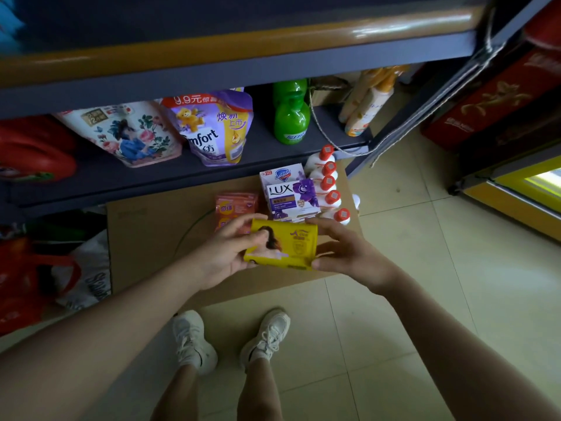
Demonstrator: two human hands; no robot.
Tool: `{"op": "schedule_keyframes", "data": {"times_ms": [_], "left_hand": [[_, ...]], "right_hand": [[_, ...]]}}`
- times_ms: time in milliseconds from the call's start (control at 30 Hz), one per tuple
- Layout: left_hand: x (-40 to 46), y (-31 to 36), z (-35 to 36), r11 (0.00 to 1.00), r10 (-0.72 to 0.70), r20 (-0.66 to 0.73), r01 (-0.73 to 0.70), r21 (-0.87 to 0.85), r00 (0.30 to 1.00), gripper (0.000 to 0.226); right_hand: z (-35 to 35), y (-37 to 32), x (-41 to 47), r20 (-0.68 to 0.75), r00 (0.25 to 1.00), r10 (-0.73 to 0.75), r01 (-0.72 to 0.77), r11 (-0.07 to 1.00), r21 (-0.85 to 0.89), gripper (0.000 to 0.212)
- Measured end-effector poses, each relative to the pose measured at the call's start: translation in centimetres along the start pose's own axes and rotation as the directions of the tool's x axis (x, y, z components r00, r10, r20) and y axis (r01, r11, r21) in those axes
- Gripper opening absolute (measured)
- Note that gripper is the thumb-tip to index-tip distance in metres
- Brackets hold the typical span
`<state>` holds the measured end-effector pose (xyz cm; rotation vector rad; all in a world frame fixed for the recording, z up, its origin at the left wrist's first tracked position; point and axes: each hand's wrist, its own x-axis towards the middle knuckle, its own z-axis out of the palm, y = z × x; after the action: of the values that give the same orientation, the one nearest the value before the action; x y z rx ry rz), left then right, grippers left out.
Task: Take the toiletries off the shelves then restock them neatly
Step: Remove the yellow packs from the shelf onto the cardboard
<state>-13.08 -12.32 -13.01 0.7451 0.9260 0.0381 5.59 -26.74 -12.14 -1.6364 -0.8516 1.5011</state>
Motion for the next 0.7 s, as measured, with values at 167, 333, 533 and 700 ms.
{"op": "schedule_keyframes", "data": {"times_ms": [167,333,533,700], "left_hand": [[0.5,-0.3,-0.2,0.945,-0.174,0.052,0.181,-0.273,0.983,0.014],[0.5,0.3,-0.4,0.904,-0.348,0.127,0.369,-0.217,0.929,0.041],[0.6,0.6,-0.4,0.952,-0.304,0.080,0.300,0.053,0.949,0.023],[0.7,-1.2,-1.1,0.930,-0.213,0.041,0.190,0.314,0.976,0.017]], "right_hand": [[0.7,-0.8,0.5,0.029,0.998,-0.056,0.051,0.991,0.127,0.075],[1.6,-1.2,2.2,-0.069,0.990,-0.119,0.111,0.988,-0.110,0.048],[2.9,-0.3,2.2,-0.113,0.967,0.228,-0.224,0.974,0.043,0.037],[3.7,-0.5,2.2,-0.150,0.919,0.364,-0.342,0.927,0.154,0.038]]}}
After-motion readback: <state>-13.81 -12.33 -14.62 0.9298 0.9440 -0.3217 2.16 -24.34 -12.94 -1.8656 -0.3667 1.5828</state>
